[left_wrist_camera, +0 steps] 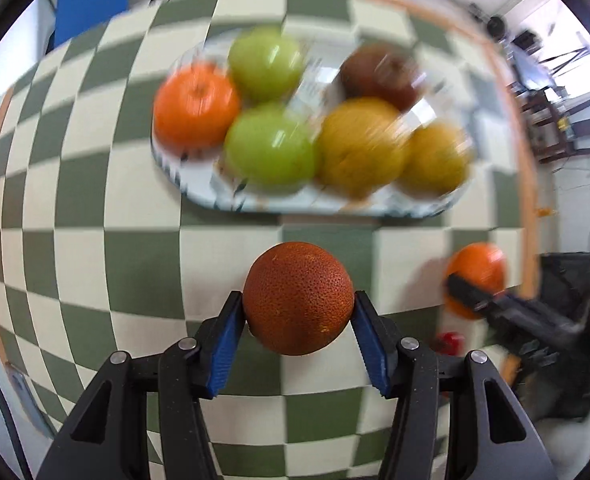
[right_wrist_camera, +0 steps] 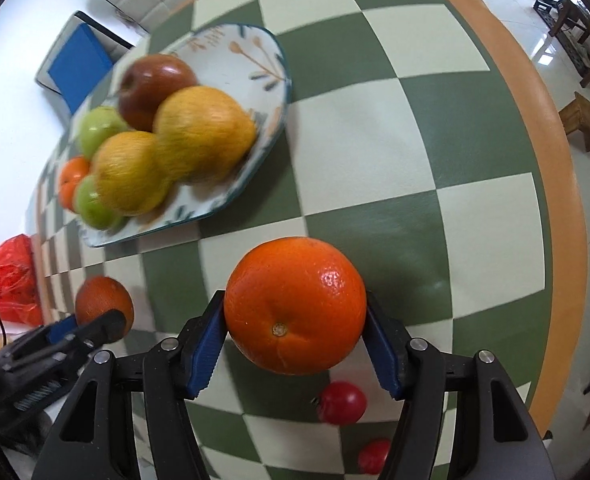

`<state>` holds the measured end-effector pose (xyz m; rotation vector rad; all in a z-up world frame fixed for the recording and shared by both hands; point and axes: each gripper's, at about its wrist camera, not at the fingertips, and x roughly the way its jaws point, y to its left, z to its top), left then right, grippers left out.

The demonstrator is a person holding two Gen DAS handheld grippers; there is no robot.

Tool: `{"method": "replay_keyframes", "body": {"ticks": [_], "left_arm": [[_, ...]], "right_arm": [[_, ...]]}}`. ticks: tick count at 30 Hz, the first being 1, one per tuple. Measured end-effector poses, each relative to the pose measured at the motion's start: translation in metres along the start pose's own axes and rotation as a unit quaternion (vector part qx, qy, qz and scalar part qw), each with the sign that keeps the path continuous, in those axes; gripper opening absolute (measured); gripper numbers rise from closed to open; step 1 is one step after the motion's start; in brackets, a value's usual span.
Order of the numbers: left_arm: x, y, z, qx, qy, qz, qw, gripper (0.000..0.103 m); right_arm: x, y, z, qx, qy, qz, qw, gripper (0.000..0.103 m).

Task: Organize fruits
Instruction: 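Place the red apple on the plate with the left tool while the right tool places the orange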

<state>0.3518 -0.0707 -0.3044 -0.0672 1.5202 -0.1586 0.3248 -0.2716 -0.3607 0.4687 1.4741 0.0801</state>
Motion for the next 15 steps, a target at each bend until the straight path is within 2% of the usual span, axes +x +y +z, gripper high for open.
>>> {"method": "replay_keyframes", "body": {"ticks": [3, 5, 8, 11, 15], "left_arm": [[-0.041, -0.012, 0.027, 0.016, -0.034, -0.019, 0.9991, 0.051], [-0.063, -0.018, 0.060, 0.029, -0.053, -0.026, 0.9978, 0.051], [-0.067, -0.024, 0.115, 0.045, -0.064, -0.013, 0.9969, 0.051], [-0.042, -0.027, 0.170, 0.053, -0.034, 0.005, 0.9980, 0.051], [0.003, -0.025, 0.214, 0.055, 0.027, 0.024, 0.9979, 0.051]], "right_arm": [[-0.022, 0.008, 0.003, 0.005, -0.019, 0.030, 0.999, 0.066], [-0.037, 0.017, 0.015, 0.002, -0.035, 0.044, 0.998, 0.066], [-0.050, 0.027, 0.045, -0.006, -0.055, 0.048, 0.997, 0.066], [-0.051, 0.034, 0.080, -0.020, -0.066, 0.026, 0.997, 0.066], [-0.030, 0.040, 0.119, -0.030, -0.049, 0.000, 0.998, 0.066]]}}
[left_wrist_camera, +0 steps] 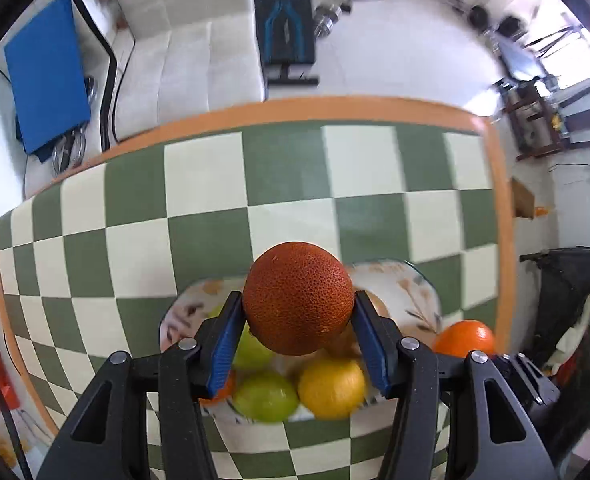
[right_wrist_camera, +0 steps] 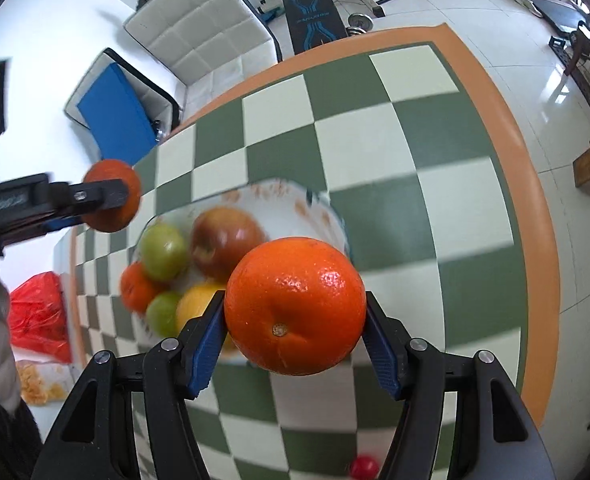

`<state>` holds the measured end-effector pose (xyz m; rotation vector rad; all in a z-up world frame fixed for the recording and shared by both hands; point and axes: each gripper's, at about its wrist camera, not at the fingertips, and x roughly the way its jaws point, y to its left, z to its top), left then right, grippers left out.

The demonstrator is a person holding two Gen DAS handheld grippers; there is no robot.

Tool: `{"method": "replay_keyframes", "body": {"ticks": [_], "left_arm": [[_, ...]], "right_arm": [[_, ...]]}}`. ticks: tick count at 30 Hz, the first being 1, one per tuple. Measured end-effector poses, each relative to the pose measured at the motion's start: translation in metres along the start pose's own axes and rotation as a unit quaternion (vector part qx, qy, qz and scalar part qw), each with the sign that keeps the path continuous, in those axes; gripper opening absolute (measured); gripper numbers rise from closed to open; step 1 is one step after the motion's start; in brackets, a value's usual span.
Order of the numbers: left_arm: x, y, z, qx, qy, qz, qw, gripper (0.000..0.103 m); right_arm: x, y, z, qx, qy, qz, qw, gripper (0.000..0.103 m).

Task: Organize fruits
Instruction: 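Place the red apple on the plate with the left tool while the right tool places the orange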

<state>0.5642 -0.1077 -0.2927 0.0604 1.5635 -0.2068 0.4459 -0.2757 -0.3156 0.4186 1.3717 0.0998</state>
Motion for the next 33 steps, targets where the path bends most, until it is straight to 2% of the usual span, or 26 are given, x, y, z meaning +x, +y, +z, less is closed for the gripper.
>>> {"method": "replay_keyframes", "body": {"ticks": [5, 9, 15, 20, 23, 24, 28, 31, 32, 33], "left_arm": [[0.043, -0.002, 0.010, 0.014, 0.073, -0.005, 0.9972, 0.052], [0.054, 0.000, 0.005, 0.013, 0.096, -0.015, 0.9952, 0.053], [0.048, -0.001, 0.001, 0.008, 0.091, -0.016, 0.9957, 0.053], [0.045, -0.003, 0.001, 0.008, 0.091, -0.004, 0.9958, 0.053], [0.040, -0.002, -0.002, 0.008, 0.083, 0.000, 0.9965, 0.053], [0.038, -0.002, -0.004, 0.008, 0.077, 0.003, 0.9970, 0.056], [0.023, 0.001, -0.013, 0.001, 0.046, 0.008, 0.9989, 0.073], [0.014, 0.004, -0.027, -0.006, 0.024, 0.016, 0.9996, 0.076], [0.010, 0.006, -0.034, -0.009, 0.014, 0.022, 0.9996, 0.080], [0.007, 0.008, -0.041, -0.013, 0.005, 0.026, 0.9996, 0.091]], "right_arm": [[0.022, -0.005, 0.021, -0.014, 0.028, -0.008, 0.999, 0.067], [0.032, -0.006, 0.025, -0.020, 0.039, -0.003, 0.999, 0.067], [0.040, -0.001, 0.029, -0.037, 0.052, -0.005, 0.998, 0.068], [0.041, 0.000, 0.032, -0.038, 0.057, -0.001, 0.998, 0.076], [0.036, -0.001, 0.031, -0.036, 0.054, 0.000, 0.998, 0.076], [0.033, -0.002, 0.029, -0.035, 0.051, -0.001, 0.998, 0.076], [0.018, 0.001, 0.022, -0.042, 0.037, -0.011, 0.998, 0.091], [0.007, 0.008, 0.012, -0.055, 0.022, -0.035, 0.998, 0.091], [0.003, 0.009, 0.008, -0.057, 0.016, -0.042, 0.997, 0.092], [0.000, 0.010, 0.005, -0.058, 0.011, -0.047, 0.997, 0.093]]}}
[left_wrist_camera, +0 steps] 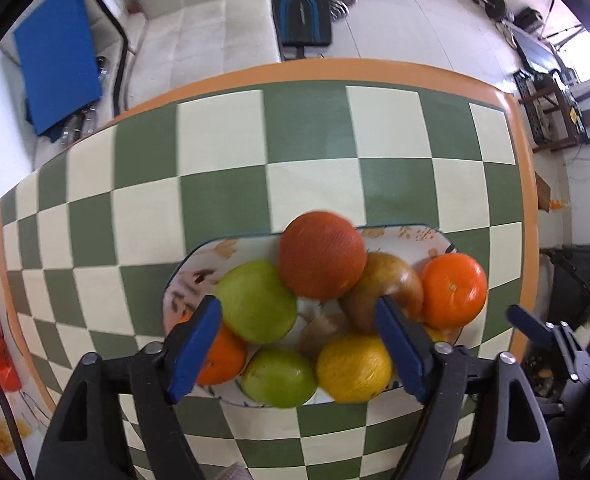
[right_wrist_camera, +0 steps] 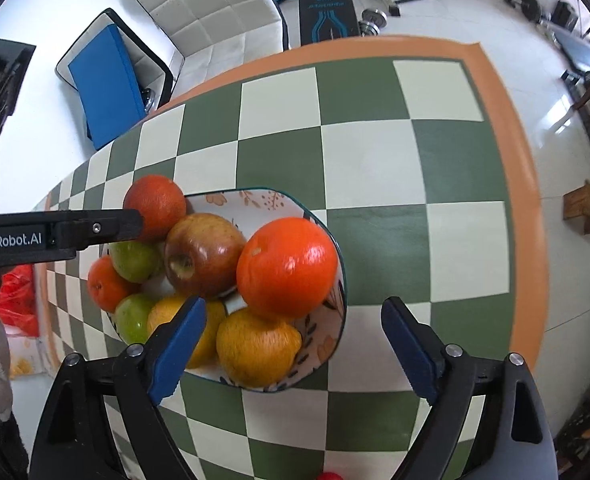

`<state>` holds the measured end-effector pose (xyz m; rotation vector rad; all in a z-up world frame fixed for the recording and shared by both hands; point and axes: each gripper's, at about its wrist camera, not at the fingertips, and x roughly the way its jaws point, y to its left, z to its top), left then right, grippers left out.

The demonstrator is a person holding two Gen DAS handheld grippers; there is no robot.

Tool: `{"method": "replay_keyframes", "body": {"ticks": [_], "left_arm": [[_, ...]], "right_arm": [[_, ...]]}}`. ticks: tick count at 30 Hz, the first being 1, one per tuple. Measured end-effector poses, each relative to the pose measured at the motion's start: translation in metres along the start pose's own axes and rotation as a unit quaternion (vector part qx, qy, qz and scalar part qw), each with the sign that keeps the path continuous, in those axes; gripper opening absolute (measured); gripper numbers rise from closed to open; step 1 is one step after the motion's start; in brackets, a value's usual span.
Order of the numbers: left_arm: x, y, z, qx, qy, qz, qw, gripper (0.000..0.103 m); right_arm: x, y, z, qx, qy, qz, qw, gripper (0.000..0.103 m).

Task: Organize fruits
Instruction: 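Place the red apple on the plate with the left tool while the right tool places the orange, then move both open tools toward the two red tomatoes on the table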

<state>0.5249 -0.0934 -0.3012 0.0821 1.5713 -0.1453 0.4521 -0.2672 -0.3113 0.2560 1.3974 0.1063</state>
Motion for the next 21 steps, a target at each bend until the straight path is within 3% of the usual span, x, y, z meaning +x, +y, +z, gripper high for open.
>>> {"method": "replay_keyframes", "body": {"ticks": [2, 14, 21], "left_arm": [[-0.005, 0.006, -0.015, -0.010, -0.016, 0.004, 0.9998, 0.096], [-0.032, 0.036, -0.110, -0.073, -0.109, 0.047, 0.9903, 0.096], [-0.073, 0.030, -0.148, -0.066, -0.163, 0.060, 0.9826, 0.096]], "right_arm": [[-0.009, 0.003, -0.007, -0.003, -0.014, -0.015, 1.000, 0.095], [-0.063, 0.016, -0.061, -0.014, -0.073, -0.056, 0.996, 0.095], [-0.101, 0.027, -0.089, -0.029, -0.111, -0.063, 0.991, 0.095]]}}
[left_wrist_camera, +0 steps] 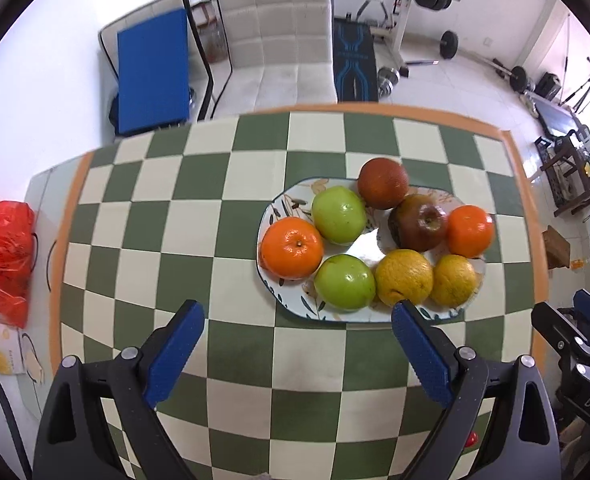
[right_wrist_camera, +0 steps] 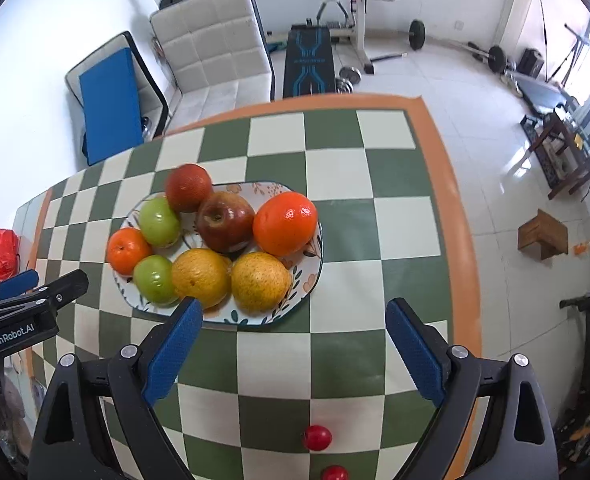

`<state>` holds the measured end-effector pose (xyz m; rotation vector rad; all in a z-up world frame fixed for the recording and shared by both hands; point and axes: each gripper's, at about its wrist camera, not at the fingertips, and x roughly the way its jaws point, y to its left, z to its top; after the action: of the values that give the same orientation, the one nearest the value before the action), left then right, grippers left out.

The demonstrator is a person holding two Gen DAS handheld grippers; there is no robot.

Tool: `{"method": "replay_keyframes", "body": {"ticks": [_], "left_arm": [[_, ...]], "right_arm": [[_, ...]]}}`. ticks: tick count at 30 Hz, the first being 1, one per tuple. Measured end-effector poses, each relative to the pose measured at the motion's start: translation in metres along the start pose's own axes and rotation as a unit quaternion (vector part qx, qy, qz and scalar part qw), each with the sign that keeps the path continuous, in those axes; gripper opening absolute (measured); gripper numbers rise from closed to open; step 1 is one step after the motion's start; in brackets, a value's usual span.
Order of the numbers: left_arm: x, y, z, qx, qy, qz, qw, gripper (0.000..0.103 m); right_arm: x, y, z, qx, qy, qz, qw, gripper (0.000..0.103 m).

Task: Organize fruits
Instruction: 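Move both open tools toward the two red tomatoes on the table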

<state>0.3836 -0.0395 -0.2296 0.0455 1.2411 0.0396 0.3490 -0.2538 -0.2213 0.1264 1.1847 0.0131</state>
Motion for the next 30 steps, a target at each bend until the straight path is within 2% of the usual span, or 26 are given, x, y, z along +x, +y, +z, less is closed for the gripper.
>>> {"method": "replay_keyframes", "body": {"ticks": [10, 17, 30], "left_arm": [[-0.080, -0.007, -0.037, 0.020, -0.065, -0.013, 0.9976, 0.096], [-0.134, -0.005, -0.060, 0.017, -0.108, -0.020, 0.9938, 0.096], [-0.203, -0.003, -0.088, 0.022, -0.154, -0.041, 0.9869, 0.096]], "right_arm": [[-0.085, 0.014, -0.031, -0.016, -0.062, 0.007, 0.998, 0.095], [-0.146, 0.020, -0.054, -0.023, -0.101, 0.011, 0.995, 0.095], [-0.238, 0.028, -0.087, -0.015, -0.159, 0.024, 0.987, 0.095]]}}
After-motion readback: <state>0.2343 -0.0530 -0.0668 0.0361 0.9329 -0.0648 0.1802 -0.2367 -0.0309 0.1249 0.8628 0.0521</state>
